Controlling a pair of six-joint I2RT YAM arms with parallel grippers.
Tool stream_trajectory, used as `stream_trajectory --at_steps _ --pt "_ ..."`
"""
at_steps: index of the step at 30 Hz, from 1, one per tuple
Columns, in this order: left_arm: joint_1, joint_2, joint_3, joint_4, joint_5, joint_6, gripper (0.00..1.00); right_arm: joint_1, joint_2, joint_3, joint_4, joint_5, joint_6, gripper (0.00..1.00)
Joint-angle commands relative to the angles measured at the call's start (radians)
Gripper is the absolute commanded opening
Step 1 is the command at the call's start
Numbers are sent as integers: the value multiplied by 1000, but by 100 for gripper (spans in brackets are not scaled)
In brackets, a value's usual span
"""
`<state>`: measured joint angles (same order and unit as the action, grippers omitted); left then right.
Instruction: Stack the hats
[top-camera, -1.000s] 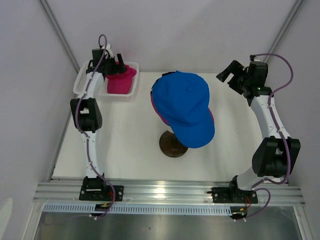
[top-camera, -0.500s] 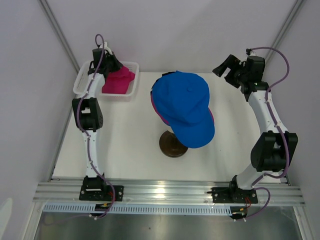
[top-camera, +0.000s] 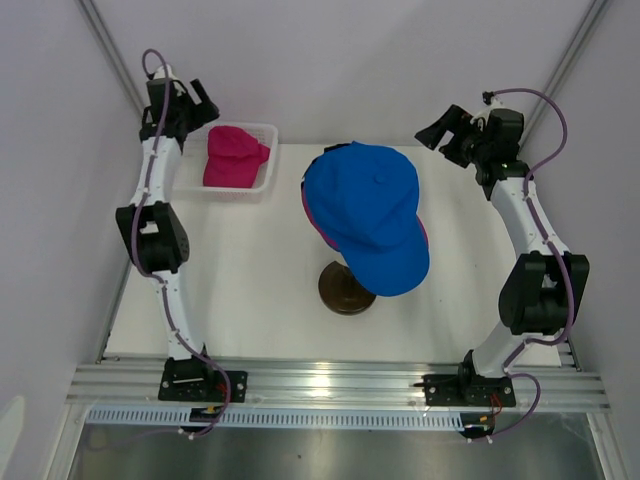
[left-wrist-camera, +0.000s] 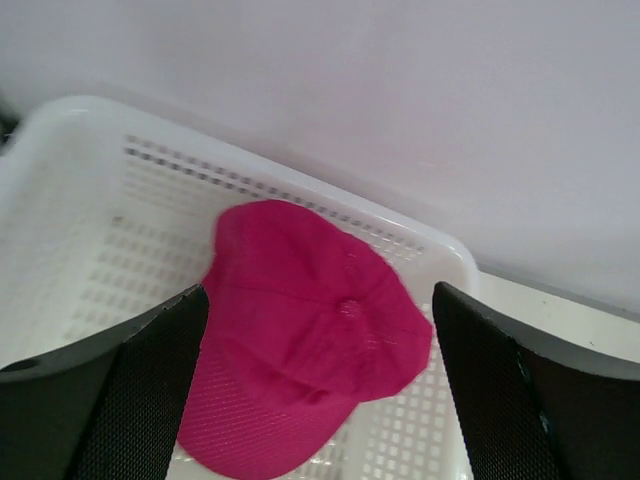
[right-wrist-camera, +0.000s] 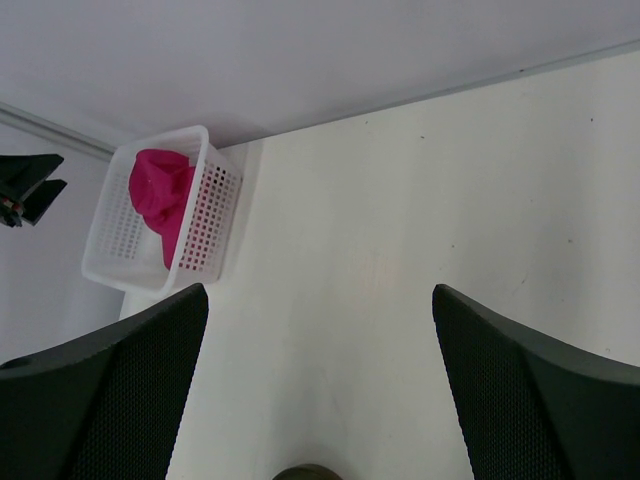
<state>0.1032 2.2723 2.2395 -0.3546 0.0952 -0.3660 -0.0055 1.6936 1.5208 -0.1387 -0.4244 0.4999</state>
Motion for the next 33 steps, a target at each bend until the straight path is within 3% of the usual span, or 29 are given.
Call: stream_trajectory --at_steps 1,8,19,21,22,25,26,30,31,33 --pt "88 -36 -32 -90 53 9 96 2 3 22 57 -39 -9 96" --pt "107 110 60 -122 227 13 96 2 29 30 80 -63 0 96" --pt "101 250 103 28 382 -254 87 56 103 140 28 -34 -12 96" --pt "93 253 97 72 405 -280 75 59 110 151 24 -31 -14 96" --pt "86 254 100 88 420 -290 57 62 113 153 25 -30 -11 96" --pt "75 254 97 138 437 -338 23 64 118 148 30 -27 -9 96" --pt "69 242 92 149 449 -381 1 64 117 148 30 -25 -6 96" --pt "63 86 -52 340 430 -540 1 64 109 124 65 -27 8 96" --pt "47 34 -193 408 393 -568 1 62 107 113 108 -25 28 97" --pt "29 -125 -301 497 226 -611 1 59 110 89 172 -37 52 96"
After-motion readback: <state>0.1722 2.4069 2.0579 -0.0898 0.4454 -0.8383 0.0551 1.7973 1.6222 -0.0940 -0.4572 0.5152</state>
